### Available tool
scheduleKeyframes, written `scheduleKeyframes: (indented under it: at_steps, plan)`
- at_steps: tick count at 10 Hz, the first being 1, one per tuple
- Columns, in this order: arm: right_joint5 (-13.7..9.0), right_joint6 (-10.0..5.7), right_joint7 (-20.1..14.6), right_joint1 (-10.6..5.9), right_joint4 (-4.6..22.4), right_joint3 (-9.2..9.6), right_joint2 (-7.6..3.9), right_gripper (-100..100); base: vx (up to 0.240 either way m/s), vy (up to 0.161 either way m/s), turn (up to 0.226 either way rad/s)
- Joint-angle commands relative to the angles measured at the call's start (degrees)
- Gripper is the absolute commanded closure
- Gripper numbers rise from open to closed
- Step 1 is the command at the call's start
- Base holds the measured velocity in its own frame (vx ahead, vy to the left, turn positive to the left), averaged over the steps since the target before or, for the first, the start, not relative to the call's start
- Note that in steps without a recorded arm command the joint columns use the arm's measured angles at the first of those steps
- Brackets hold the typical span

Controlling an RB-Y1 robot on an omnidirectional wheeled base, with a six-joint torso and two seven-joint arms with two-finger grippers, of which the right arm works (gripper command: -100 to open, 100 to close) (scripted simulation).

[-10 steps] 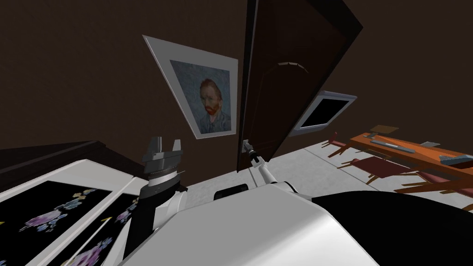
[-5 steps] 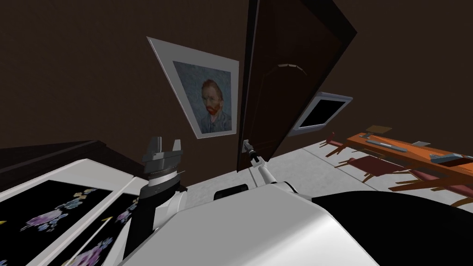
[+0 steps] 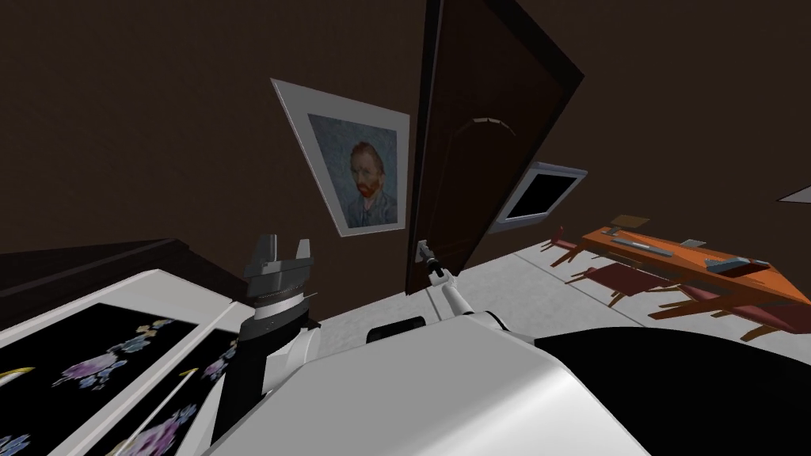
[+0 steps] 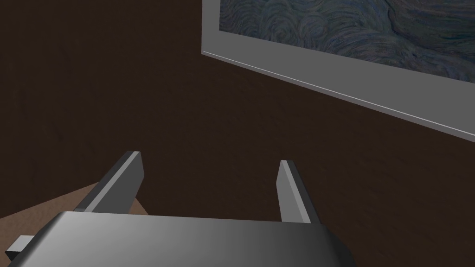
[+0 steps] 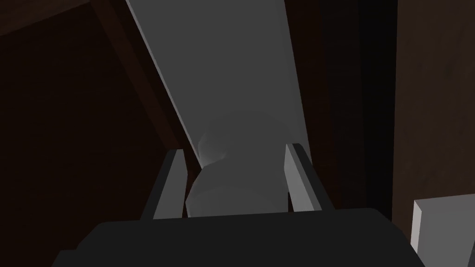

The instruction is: Pull the door open

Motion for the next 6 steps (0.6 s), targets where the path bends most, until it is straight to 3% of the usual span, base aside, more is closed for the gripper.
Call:
scheduleKeyframes:
  at_steps: [1,2,3,4,5,6]
  plan:
    - [-2.9,2.3,-1.1,0.18,0.1,-0.3,-0.37,100,-0.022,0.012,-0.064]
    - [-3.9,2.3,-1.1,0.18,0.1,-0.3,-0.37,100,-0.018,0.013,-0.028]
    - [-5.8,4.11,-1.9,0.16,0.1,-0.26,-0.26,100,-0.019,0.012,-0.064]
    - [-7.1,4.11,-1.9,0.16,0.1,-0.26,-0.26,100,-0.025,0.014,-0.025]
    - [-8.9,6.11,-2.8,0.13,0.1,-0.22,-0.15,100,-0.024,0.01,-0.064]
    - [-10.6,6.11,-2.8,0.13,0.1,-0.22,-0.15,100,-0.02,0.011,-0.042]
